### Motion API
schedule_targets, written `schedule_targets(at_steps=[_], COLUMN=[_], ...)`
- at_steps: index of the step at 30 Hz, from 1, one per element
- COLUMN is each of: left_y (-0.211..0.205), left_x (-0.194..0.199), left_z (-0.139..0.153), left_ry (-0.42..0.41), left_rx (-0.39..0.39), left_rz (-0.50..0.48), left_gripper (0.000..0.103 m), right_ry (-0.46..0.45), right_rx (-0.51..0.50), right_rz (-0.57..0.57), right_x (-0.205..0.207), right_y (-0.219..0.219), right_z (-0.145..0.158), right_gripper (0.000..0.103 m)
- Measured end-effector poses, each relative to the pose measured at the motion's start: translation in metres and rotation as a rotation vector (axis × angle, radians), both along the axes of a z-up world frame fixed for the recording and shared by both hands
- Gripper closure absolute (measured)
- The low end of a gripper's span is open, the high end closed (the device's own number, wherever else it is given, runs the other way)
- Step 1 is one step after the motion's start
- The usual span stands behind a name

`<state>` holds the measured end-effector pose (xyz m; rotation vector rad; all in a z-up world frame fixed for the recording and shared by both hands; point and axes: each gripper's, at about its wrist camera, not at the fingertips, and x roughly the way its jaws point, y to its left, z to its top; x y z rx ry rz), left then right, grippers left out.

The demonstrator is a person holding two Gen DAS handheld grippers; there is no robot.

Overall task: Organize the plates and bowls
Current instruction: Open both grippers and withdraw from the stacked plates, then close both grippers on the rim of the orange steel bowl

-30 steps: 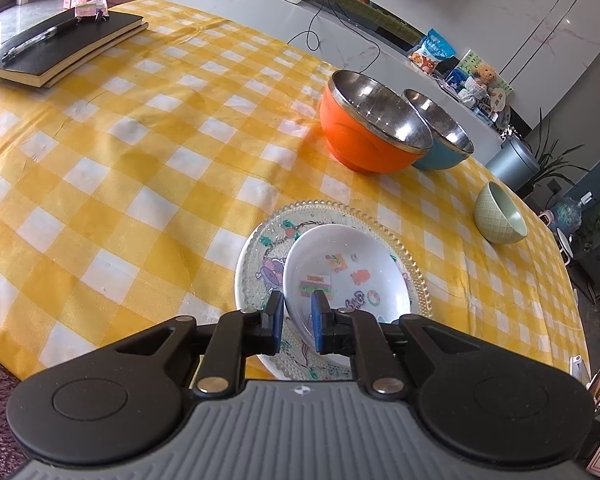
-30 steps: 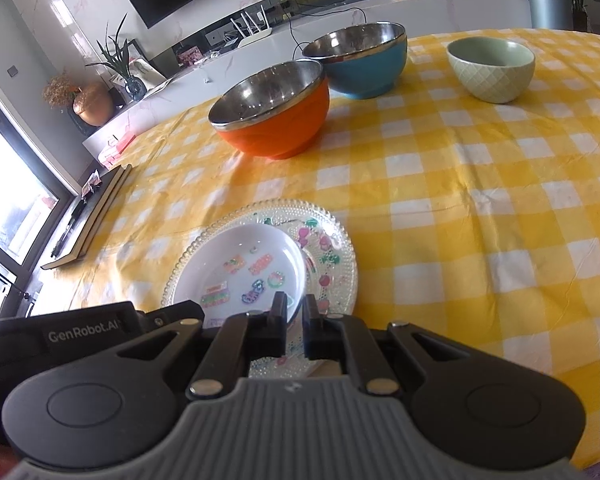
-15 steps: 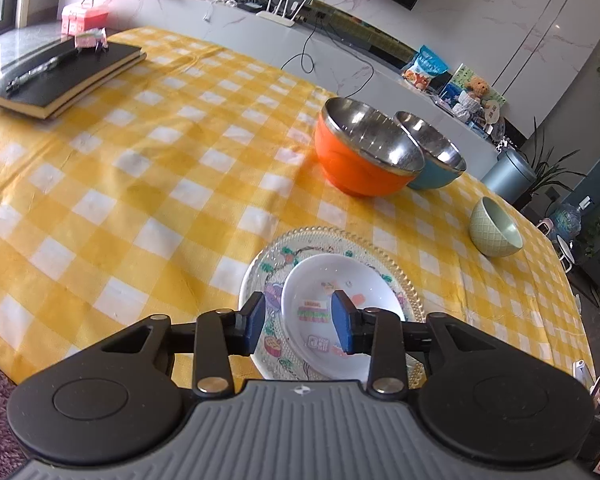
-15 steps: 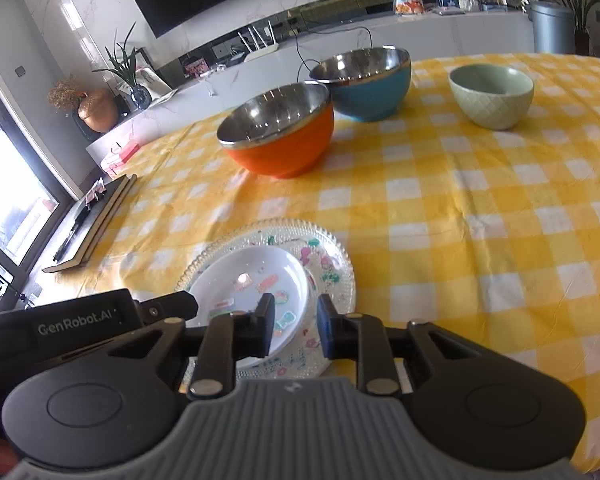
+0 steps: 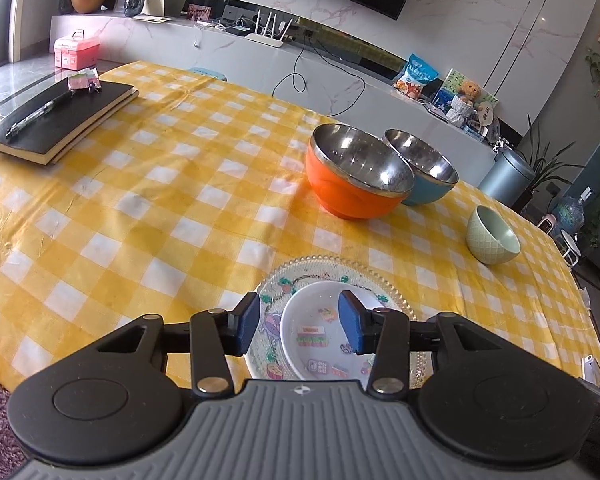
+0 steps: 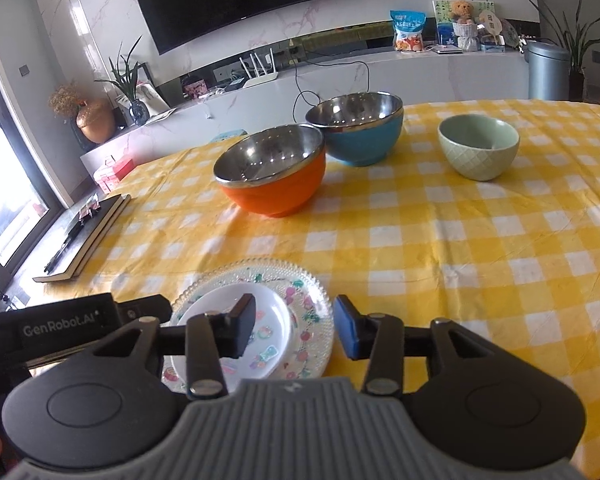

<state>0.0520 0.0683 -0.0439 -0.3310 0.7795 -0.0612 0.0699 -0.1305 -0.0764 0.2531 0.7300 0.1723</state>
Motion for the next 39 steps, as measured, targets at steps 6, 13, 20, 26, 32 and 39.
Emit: schedule_targets(at_steps=[6, 13, 20, 26, 32, 39], left_y=[-0.001, -0.005, -0.005, -0.005, -0.008, -0.01], left_x=[0.014, 0.041, 0.076, 0.114, 0.15, 0.18], left_z=[0.007, 0.021, 0.029, 0.027, 0.017, -0.001], left_ry=[-0.005, -0.035, -0.06, -0.053, -0.021, 0.01], left_rx=[0.021, 0.009, 0.003, 0.009, 0.052, 0.095], left_rz=[-0.021, -0.034, -0.016, -0.01, -0.013, -0.022], left_gripper=[0.052, 0.046, 0.04, 0.04, 0.041, 0.06], right_ry=[-0.016, -0.064, -0.06, -0.038, 0.005, 0.067], right_rx=[-0.02, -0.035, -0.011, 0.01, 0.008, 0.001], right_rz=[-0.025, -0.065, -0.097, -0.107, -0.118, -0.139], right_x=[0.011, 0.033, 0.067, 0.108, 0.149, 0.187], right_y=[-0.005, -0.007, -0.011, -0.007, 0.0, 0.002], right_z=[0.007, 0.019, 0.026, 0.028, 0.019, -0.002], right_gripper=[0.052, 0.049, 0.049, 0.055, 0.065, 0.072])
